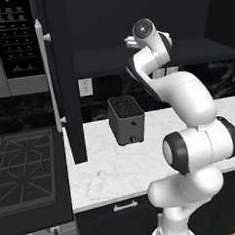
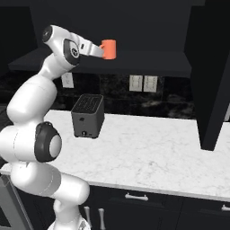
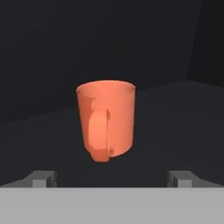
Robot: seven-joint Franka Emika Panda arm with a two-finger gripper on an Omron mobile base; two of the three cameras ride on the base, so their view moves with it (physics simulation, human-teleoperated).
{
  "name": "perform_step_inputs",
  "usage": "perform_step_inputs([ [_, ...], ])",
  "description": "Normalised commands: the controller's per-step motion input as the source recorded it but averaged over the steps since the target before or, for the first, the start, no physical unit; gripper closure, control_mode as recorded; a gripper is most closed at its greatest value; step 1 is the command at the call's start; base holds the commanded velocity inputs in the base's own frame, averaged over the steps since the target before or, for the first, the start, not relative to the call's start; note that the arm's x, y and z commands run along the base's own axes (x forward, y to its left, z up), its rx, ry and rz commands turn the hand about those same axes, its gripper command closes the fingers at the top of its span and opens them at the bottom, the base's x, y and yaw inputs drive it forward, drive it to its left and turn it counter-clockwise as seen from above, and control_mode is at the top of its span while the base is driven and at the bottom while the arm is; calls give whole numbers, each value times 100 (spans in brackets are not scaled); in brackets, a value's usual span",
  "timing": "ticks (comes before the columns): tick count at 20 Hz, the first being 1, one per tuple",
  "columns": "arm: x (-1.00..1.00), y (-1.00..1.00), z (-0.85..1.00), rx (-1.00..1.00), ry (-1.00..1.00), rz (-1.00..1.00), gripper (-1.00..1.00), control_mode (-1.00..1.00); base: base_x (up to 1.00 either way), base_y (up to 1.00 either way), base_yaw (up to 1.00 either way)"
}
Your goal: Gather all objects into one cabinet and sort the glasses and bowls to opposite sides.
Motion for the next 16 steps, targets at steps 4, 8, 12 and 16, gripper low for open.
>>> perform_step_inputs([
  [4,17,-9,-11,0,0,-6,-100,-100,0,0,0],
  [8,23,0,-9,0,0,-3,-100,-100,0,0,0],
  [12,28,0,-6,0,0,-2,-100,-100,0,0,0],
  [16,31,0,-4,0,0,0,-100,-100,0,0,0],
])
